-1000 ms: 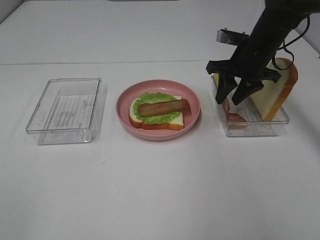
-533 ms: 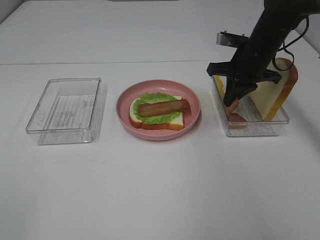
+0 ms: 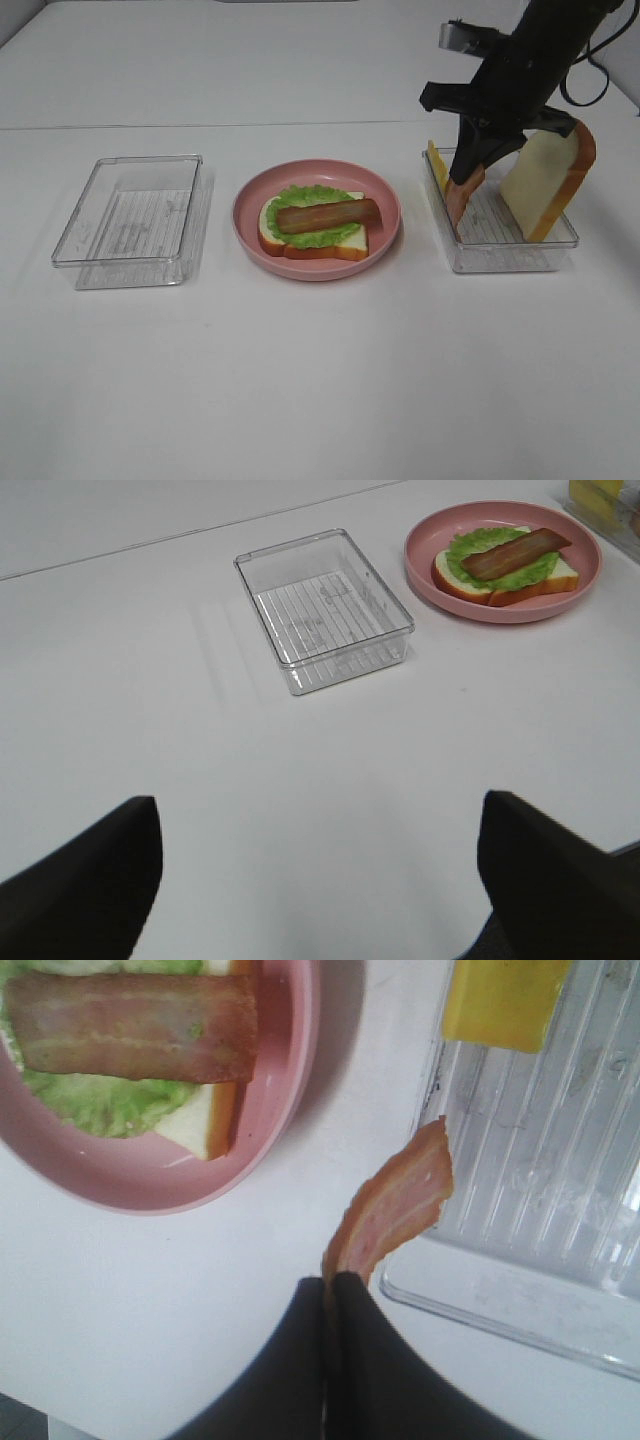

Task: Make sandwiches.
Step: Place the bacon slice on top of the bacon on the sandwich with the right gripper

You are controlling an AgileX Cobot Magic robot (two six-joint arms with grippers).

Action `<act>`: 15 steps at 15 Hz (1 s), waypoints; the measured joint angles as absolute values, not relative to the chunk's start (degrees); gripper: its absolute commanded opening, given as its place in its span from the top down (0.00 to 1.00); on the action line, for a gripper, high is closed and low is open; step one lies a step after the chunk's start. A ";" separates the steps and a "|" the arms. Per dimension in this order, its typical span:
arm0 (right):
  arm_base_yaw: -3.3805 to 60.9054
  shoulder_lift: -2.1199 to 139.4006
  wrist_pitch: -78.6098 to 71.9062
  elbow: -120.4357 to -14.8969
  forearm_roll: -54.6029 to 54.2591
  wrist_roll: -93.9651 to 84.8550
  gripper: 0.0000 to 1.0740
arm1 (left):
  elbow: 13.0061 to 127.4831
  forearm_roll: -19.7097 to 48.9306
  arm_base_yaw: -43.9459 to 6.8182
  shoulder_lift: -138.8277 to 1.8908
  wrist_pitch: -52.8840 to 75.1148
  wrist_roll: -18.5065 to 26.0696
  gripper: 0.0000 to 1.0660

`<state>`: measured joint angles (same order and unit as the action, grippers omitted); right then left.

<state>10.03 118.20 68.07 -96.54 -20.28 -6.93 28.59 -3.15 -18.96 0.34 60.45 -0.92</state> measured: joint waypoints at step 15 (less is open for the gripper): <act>22.86 117.51 50.88 -96.72 -47.50 -15.18 1.00 | 28.59 -3.15 -18.96 0.34 60.45 -0.92 0.24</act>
<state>22.86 117.51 50.88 -96.72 -47.50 -15.18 28.59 -3.15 -18.96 0.34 60.45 -0.92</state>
